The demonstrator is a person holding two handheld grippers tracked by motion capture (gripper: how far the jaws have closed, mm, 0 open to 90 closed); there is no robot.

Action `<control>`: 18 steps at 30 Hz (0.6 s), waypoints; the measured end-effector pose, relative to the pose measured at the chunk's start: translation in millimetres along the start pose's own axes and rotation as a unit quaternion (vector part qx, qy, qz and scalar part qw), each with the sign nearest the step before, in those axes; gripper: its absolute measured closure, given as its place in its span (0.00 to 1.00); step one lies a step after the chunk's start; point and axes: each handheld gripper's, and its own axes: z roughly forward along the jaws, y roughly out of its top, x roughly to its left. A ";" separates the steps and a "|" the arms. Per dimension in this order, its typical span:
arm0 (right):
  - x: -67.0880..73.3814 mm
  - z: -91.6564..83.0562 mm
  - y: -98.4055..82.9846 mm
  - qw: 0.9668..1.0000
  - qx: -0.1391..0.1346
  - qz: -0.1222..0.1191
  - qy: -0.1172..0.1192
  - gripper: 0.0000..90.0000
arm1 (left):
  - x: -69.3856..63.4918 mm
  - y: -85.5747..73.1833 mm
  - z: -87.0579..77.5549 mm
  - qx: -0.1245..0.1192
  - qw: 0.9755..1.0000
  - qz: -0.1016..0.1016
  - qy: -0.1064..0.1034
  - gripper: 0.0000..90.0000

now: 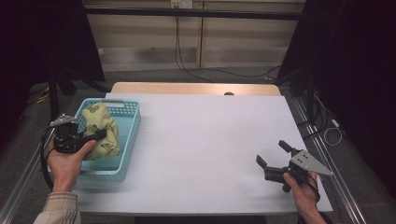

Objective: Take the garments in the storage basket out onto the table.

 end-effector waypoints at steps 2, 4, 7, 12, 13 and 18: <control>0.1 0.0 0.0 1.000 0.000 0.000 0.000 0.00 | -0.4 0.4 -4.7 -0.028 1.000 -0.003 -0.002 0.71; 0.1 -0.1 0.0 1.000 -0.001 0.000 0.000 0.00 | -0.1 0.5 -6.7 -0.039 0.999 0.001 -0.004 0.71; 0.1 -0.2 0.1 1.000 0.000 0.000 0.000 0.00 | -1.7 0.1 -10.6 -0.061 0.998 0.006 0.007 0.71; -0.2 -0.8 0.3 1.000 -0.001 -0.002 -0.004 0.00 | -3.0 0.5 -14.3 -0.094 0.995 0.024 0.021 0.71; -0.3 -0.9 0.3 1.000 -0.001 -0.002 -0.005 0.00 | -4.4 0.7 -14.6 -0.104 0.994 0.019 0.022 0.71; -0.4 -0.8 0.3 1.000 -0.003 -0.003 -0.003 0.00 | -7.8 0.2 -19.2 -0.136 0.990 0.031 0.029 0.71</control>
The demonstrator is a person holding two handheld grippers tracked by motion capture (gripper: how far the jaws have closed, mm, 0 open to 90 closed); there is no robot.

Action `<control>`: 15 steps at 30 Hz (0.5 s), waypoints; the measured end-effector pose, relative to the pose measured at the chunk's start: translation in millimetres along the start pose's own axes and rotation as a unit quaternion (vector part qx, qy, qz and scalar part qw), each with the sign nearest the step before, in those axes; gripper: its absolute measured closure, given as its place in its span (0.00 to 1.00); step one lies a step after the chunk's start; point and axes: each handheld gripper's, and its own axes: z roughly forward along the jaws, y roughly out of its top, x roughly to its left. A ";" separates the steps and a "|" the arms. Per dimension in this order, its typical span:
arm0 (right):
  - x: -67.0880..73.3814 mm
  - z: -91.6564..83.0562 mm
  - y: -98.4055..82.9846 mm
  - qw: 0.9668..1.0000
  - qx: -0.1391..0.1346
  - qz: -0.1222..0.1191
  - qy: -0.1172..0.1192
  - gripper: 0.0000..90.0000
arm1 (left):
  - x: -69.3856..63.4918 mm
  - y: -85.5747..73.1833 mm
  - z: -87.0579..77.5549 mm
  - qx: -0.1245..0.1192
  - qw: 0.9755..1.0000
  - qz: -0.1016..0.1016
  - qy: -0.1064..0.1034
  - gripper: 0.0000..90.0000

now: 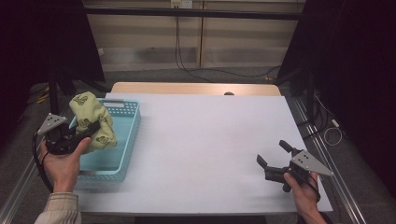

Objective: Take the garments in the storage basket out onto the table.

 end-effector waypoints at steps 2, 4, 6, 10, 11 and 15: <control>0.0 -0.1 0.0 1.000 0.000 0.000 0.001 0.00 | -0.8 0.3 -2.1 -0.013 1.000 0.002 0.006 0.71; 0.2 -0.4 0.3 1.000 -0.002 0.002 0.000 0.00 | -1.6 0.9 -4.5 -0.025 1.000 0.003 0.007 0.71; 0.5 -0.5 0.3 1.000 -0.002 0.003 0.001 0.00 | -2.8 1.8 -7.2 -0.034 0.999 0.009 0.014 0.71; 0.5 -0.7 0.4 1.000 -0.003 0.004 0.002 0.00 | -4.7 4.2 -12.2 -0.052 0.999 0.009 0.012 0.71; 0.1 -0.8 0.4 1.000 -0.003 0.004 0.001 0.00 | -4.9 5.2 -13.0 -0.057 0.998 0.007 0.007 0.71; 0.0 -0.6 0.4 1.000 -0.002 0.003 0.001 0.00 | -7.3 10.3 -17.7 -0.066 0.998 0.012 0.002 0.71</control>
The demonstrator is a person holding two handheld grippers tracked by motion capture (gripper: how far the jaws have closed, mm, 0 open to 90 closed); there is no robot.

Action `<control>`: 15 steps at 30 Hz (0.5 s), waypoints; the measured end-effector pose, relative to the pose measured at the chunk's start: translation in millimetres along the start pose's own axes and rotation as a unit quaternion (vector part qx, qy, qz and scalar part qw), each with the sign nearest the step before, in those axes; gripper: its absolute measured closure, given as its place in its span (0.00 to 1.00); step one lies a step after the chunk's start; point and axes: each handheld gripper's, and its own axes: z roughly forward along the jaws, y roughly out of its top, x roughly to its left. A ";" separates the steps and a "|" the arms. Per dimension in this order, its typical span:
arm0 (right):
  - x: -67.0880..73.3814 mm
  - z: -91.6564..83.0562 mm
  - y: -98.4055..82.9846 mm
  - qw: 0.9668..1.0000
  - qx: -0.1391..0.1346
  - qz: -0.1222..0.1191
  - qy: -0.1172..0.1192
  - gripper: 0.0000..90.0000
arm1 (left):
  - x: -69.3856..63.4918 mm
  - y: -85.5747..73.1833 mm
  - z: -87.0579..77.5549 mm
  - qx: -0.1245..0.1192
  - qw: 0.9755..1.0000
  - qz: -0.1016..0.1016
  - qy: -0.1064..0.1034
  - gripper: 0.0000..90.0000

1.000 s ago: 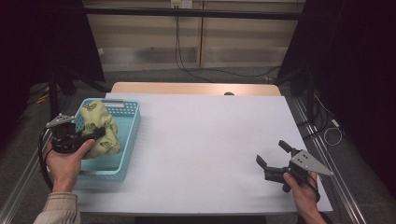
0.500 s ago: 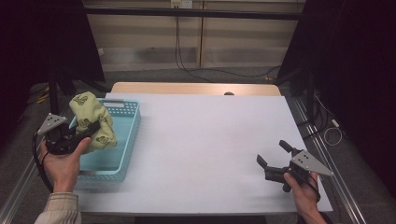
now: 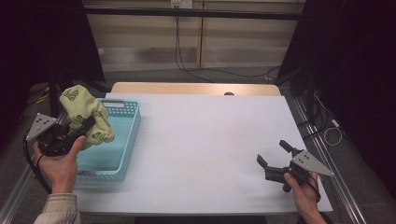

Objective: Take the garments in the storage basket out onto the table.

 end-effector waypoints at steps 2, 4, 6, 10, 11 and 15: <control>0.4 -0.1 0.0 1.000 0.000 0.001 0.001 0.00 | -0.9 0.6 -0.1 -0.002 1.000 -0.004 0.000 0.71; 0.3 -0.1 0.0 1.000 0.001 0.001 0.000 0.00 | -1.3 1.5 -0.7 -0.004 1.000 -0.005 -0.002 0.71; 0.3 0.0 -0.1 1.000 0.000 0.000 0.001 0.00 | -2.4 2.8 -1.8 -0.003 1.000 -0.007 -0.002 0.71; 0.3 -0.2 0.0 1.000 0.000 0.003 0.001 0.00 | -4.6 5.1 -3.4 -0.008 1.000 -0.009 0.000 0.71; 0.3 -0.2 0.1 1.000 -0.001 0.003 0.001 0.00 | -5.3 6.7 -4.1 -0.007 1.000 -0.013 -0.006 0.71; 0.5 -0.1 0.0 1.000 0.000 0.002 0.002 0.00 | -7.9 9.9 -6.3 -0.015 1.000 -0.017 -0.008 0.70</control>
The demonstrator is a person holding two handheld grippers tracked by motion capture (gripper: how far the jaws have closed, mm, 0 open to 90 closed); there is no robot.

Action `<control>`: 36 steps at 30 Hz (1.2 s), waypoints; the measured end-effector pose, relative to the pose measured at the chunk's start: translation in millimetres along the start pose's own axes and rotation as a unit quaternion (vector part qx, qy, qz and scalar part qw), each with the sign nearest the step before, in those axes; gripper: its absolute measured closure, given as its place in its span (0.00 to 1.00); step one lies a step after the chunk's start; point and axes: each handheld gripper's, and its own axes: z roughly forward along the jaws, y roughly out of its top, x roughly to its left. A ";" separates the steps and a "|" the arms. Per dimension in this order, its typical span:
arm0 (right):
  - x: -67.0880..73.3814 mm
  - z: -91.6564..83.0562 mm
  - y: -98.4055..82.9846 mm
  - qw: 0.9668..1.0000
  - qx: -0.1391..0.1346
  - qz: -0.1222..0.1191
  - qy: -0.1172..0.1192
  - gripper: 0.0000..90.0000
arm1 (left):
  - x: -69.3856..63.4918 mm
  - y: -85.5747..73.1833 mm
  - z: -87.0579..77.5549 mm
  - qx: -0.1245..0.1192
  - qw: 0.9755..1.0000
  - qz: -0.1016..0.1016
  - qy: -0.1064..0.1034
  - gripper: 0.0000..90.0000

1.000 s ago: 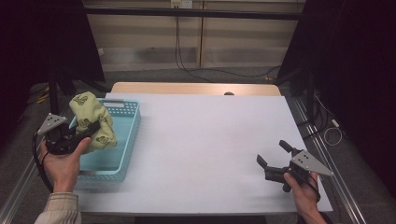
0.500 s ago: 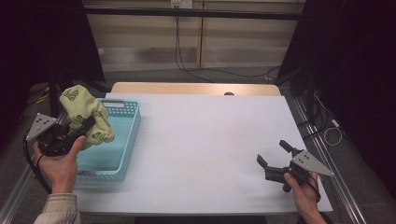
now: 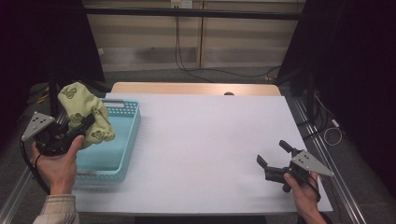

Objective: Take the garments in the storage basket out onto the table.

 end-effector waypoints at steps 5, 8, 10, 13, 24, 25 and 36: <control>-0.9 0.7 -0.2 1.000 0.000 -0.001 0.001 0.00 | -7.2 7.3 -4.5 -0.006 1.000 0.003 -0.003 0.70; -1.2 0.5 -0.1 1.000 0.000 -0.001 -0.001 0.00 | -14.4 11.0 -5.1 -0.007 1.000 0.008 -0.010 0.70; -1.4 0.8 -0.4 1.000 -0.001 0.002 0.000 0.00 | -20.2 13.0 -4.3 -0.007 1.000 0.014 -0.017 0.70; -1.6 0.0 -0.4 1.000 0.001 0.002 0.000 0.00 | -30.9 15.5 -2.5 -0.005 0.999 0.023 -0.024 0.70; -1.3 -0.2 -0.1 1.000 0.000 0.000 0.000 0.00 | -48.3 24.1 -2.8 -0.002 0.998 0.039 -0.049 0.70; -1.4 -0.1 -0.2 1.000 0.000 0.000 0.000 0.00 | -50.4 24.7 -2.3 -0.001 0.998 0.039 -0.051 0.70; -1.1 -0.2 -0.1 1.000 0.000 -0.002 0.000 0.00 | -65.0 24.3 6.8 -0.001 0.997 0.041 -0.070 0.70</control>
